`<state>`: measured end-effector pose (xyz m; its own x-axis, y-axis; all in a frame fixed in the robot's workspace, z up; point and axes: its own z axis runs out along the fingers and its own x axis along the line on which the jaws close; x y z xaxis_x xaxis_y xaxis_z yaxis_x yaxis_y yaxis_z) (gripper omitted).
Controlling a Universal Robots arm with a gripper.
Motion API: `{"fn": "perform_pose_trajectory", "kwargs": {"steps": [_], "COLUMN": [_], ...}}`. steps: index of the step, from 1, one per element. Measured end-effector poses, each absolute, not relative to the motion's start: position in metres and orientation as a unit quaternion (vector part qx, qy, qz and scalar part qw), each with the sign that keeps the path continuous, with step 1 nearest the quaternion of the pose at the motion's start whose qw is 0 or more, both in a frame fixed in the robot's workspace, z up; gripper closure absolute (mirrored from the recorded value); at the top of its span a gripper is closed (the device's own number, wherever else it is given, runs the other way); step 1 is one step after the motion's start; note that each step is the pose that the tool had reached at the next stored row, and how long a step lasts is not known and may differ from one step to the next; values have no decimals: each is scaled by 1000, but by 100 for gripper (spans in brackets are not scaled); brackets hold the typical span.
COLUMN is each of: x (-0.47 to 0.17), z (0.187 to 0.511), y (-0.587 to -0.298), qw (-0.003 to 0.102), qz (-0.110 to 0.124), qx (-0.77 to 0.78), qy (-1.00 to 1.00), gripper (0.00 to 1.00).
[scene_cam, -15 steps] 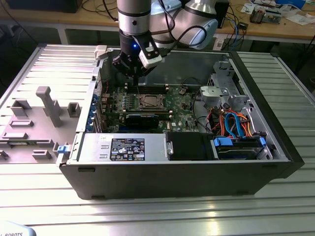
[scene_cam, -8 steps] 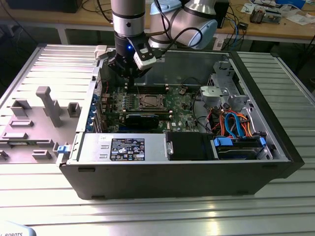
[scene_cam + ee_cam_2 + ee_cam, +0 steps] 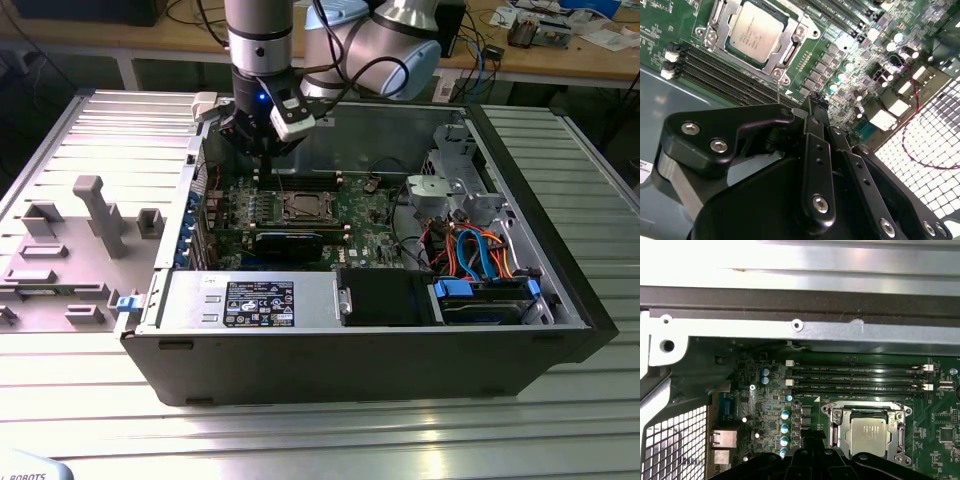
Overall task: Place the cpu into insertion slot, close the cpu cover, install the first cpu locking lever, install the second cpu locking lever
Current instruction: 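Install the first cpu locking lever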
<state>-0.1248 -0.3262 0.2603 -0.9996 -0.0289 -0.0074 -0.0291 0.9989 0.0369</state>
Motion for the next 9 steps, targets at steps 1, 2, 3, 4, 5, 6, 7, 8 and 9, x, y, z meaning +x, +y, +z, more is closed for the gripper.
{"fn": "perform_pose_trajectory", "kwargs": {"steps": [1,2,3,4,5,6,7,8,9], "x": [-125,-125,-125,-125,-125,-124,-124,-123,-122], "z": [260,259,259,258,258,258,258,258,258], "y": [-323,-320,-316,-315,-314,-313,-312,-312,-312], "qw": [3,3,3,3,3,3,3,3,3], "qz": [19,19,18,19,19,19,18,18,18], "qx": [-14,-14,-14,-14,-14,-15,-15,-15,-14], "qy": [1000,1000,1000,1000,1000,1000,1000,1000,1000], "gripper": [89,89,89,89,89,89,89,89,89]}}
